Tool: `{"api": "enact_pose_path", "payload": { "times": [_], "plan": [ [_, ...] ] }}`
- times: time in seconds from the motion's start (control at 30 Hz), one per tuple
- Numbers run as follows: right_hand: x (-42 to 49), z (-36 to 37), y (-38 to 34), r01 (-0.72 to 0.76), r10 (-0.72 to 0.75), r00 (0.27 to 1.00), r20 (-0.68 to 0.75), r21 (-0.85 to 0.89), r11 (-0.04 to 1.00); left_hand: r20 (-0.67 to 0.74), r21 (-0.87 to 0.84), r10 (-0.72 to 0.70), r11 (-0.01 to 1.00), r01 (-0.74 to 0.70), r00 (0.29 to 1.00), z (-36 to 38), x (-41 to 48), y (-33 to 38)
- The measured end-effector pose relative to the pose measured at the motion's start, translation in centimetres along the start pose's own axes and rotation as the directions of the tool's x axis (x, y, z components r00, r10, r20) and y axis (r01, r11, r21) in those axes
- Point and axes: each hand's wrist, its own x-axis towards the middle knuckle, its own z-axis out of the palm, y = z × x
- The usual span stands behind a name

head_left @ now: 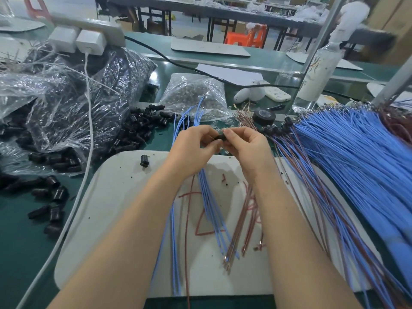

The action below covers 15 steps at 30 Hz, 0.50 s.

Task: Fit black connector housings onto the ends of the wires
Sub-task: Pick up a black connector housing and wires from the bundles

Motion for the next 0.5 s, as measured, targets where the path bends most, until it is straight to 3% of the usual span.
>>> {"api": "enact_pose_path", "payload": {
  "times": [0.07, 0.13, 0.23, 0.3, 0.37, 0.43, 0.5],
  "plan": [
    [-0.1, 0.0, -1.0, -0.045, 0.045, 0.999, 0.003, 0.202, 0.978, -0.005, -0.019, 0.024, 1.000, -0.024, 1.000, -0.4, 0.3, 1.4],
    [-0.4, -0.2, -2.5, -0.138, 0.110, 0.989, 0.100, 0.338, 0.931, -0.037, -0.099, 0.049, 0.994, -0.053, 0.998, -0.9, 1.0, 3.6],
    [-1.7, -1.4, -5.2, -0.276, 0.157, 0.927, 0.340, 0.335, 0.901, -0.163, -0.307, 0.044, 0.947, -0.093, 0.986, -1.6, 3.0, 7.9],
    [-3.0, -3.2, -7.1, -0.271, 0.130, 0.911, 0.392, 0.332, 0.903, -0.278, -0.407, 0.027, 0.902, -0.143, 0.960, -1.4, 4.5, 10.6],
    [-4.2, -6.2, -8.9, -0.182, 0.104, 0.950, 0.296, 0.252, 0.950, -0.356, -0.511, -0.012, 0.840, -0.184, 0.934, -0.4, 5.7, 12.7],
    [-5.3, -9.7, -10.2, -0.088, 0.085, 0.990, 0.115, 0.019, 0.996, -0.374, -0.617, -0.100, 0.769, -0.167, 0.922, 1.4, 6.9, 13.6],
    [-5.6, -12.5, -10.2, -0.078, 0.057, 0.995, -0.084, -0.270, 0.960, -0.305, -0.710, -0.211, 0.701, -0.073, 0.929, 4.0, 8.2, 13.5]
  ]
}}
